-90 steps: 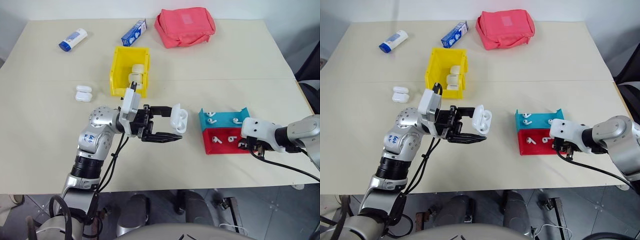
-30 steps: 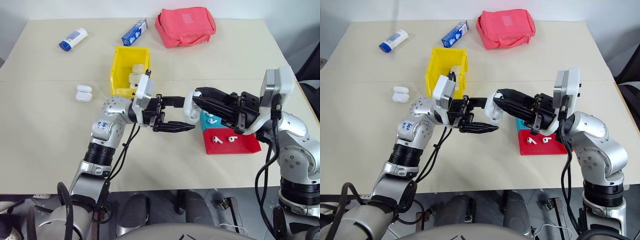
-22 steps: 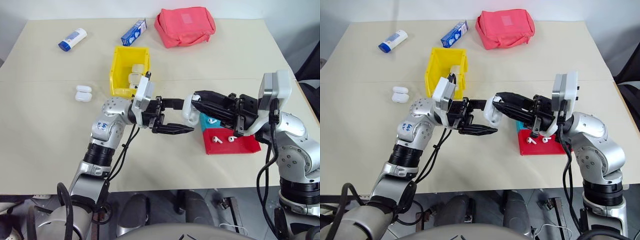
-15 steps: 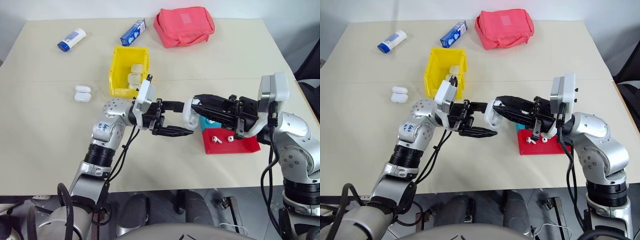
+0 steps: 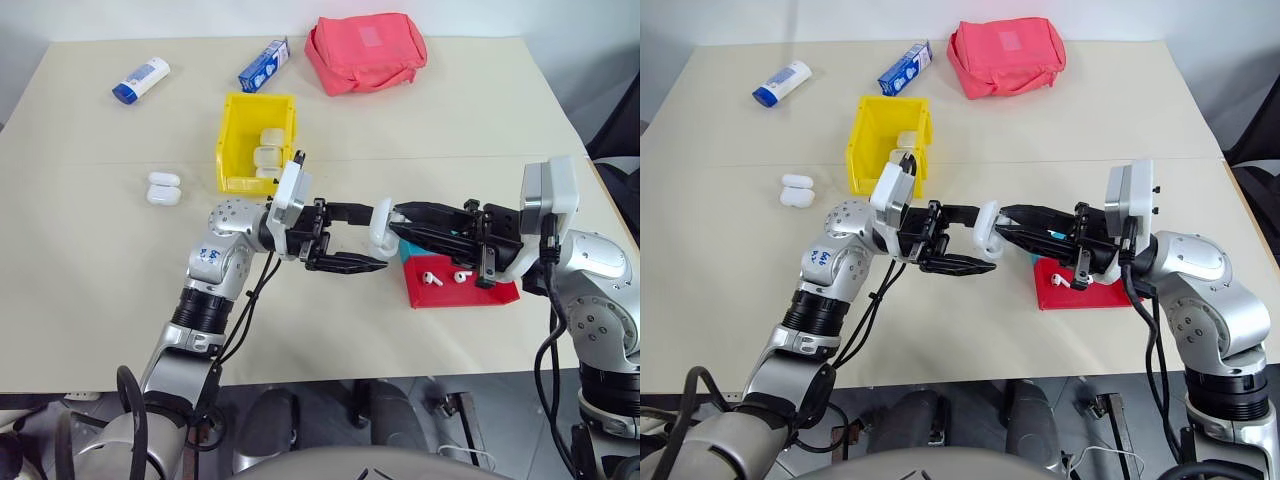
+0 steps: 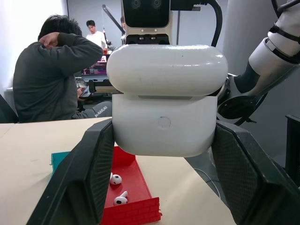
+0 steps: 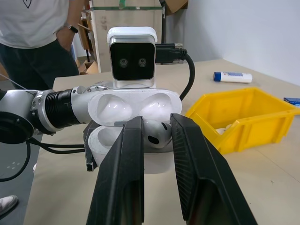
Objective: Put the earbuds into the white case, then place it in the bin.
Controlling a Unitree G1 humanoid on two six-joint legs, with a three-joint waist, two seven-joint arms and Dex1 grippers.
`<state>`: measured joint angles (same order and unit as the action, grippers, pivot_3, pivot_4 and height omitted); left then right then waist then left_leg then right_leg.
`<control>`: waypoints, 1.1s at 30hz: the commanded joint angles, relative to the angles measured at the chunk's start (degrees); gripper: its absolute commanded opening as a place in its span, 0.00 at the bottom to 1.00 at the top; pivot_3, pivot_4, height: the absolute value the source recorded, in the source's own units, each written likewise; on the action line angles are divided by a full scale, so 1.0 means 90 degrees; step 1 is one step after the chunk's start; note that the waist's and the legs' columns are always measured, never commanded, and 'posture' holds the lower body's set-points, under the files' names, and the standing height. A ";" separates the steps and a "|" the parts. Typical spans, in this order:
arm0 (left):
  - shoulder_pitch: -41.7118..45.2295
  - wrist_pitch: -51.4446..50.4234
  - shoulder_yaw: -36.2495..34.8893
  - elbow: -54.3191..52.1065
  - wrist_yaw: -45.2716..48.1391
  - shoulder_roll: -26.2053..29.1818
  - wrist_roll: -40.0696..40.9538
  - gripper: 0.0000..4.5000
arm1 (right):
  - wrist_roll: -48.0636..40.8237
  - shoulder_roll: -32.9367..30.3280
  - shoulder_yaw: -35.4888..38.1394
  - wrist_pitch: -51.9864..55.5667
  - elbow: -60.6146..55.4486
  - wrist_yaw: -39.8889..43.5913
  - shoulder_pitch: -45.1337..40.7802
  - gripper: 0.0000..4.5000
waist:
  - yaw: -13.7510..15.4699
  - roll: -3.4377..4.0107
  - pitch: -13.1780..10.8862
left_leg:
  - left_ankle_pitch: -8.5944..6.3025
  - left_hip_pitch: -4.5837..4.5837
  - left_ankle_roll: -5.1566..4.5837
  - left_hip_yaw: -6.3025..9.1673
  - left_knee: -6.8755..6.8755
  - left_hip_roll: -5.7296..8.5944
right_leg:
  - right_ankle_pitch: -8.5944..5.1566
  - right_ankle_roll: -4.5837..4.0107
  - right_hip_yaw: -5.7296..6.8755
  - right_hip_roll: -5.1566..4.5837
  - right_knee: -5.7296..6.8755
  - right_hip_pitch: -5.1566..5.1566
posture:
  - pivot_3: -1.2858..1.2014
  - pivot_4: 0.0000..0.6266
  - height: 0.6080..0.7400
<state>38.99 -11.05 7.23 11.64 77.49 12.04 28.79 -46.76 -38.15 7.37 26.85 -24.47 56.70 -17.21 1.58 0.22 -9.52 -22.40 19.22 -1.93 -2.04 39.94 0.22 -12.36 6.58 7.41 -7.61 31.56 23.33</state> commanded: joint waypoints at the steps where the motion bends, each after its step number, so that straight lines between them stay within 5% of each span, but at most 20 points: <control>1: 0.0153 0.0257 -0.0337 -0.0227 -0.0087 -0.0074 0.0271 0.61 | 0.0088 -0.0126 -0.0180 0.0126 -0.0028 0.0149 0.0004 0.27 | 0.0001 0.0000 0.0000 | 0.0000 0.0000 0.0000 0.0000 0.0000 0.0000 | 0.0000 0.0000 0.0000 0.0000 0.0000 0.0000 | 0.52 0.24 1.00; 4: 0.0158 0.0257 -0.0328 -0.0191 -0.0088 -0.0077 0.0254 0.61 | 0.0062 -0.0104 -0.0137 0.0202 -0.0077 -0.0023 -0.0179 0.45 | -0.0005 0.0001 0.0000 | 0.0000 0.0000 0.0000 0.0001 0.0000 0.0000 | 0.0000 0.0000 0.0000 0.0000 0.0000 0.0001 | 0.52 0.24 1.00; 15: 0.0167 0.0319 -0.0388 0.0036 0.0003 -0.0044 0.0161 0.61 | -0.0028 -0.0571 0.0538 0.0522 -0.0212 -0.0309 -0.0200 0.45 | 0.0008 0.0001 -0.0001 | -0.0001 0.0002 0.0001 0.0002 0.0000 0.0001 | 0.0000 0.0000 0.0001 -0.0005 -0.0002 0.0001 | 0.52 0.24 1.00; 24: 0.0210 0.0346 -0.0462 0.0139 -0.0034 -0.0002 0.0117 0.61 | -0.0138 -0.1317 0.2421 0.0922 -0.0824 -0.0547 0.1693 0.45 | 0.0081 0.0001 -0.0001 | -0.0003 0.0003 -0.0002 -0.0001 -0.0001 0.0000 | 0.0000 0.0001 0.0001 -0.0004 -0.0006 0.0000 | 0.52 0.24 1.00; 27: 0.0227 0.0365 -0.0476 0.0189 -0.0022 0.0002 0.0109 0.61 | -0.0171 -0.1320 0.3238 0.1157 -0.1196 -0.0615 0.2676 0.58 | 0.0142 0.0001 -0.0001 | -0.0004 0.0002 -0.0004 -0.0003 0.0000 0.0000 | 0.0001 0.0001 -0.0001 -0.0004 -0.0006 -0.0001 | 0.52 0.24 1.00; 33: 0.0245 0.0413 -0.0529 0.0294 -0.0042 0.0026 0.0088 0.61 | -0.0218 -0.0700 0.5247 0.1387 -0.2184 -0.0411 0.5196 0.98 | 0.0251 0.0004 0.0001 | -0.0011 0.0003 -0.0010 -0.0005 0.0000 -0.0001 | 0.0003 0.0002 -0.0009 -0.0003 -0.0012 -0.0004 | 0.52 0.24 1.00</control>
<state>40.24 -8.14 2.92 14.76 77.25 12.37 28.97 -47.33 -45.24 49.45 39.40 -41.02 52.20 27.83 3.84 0.26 -9.51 -22.52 19.23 -2.04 -2.10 39.94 0.21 -12.33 6.60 7.32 -7.64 31.46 23.28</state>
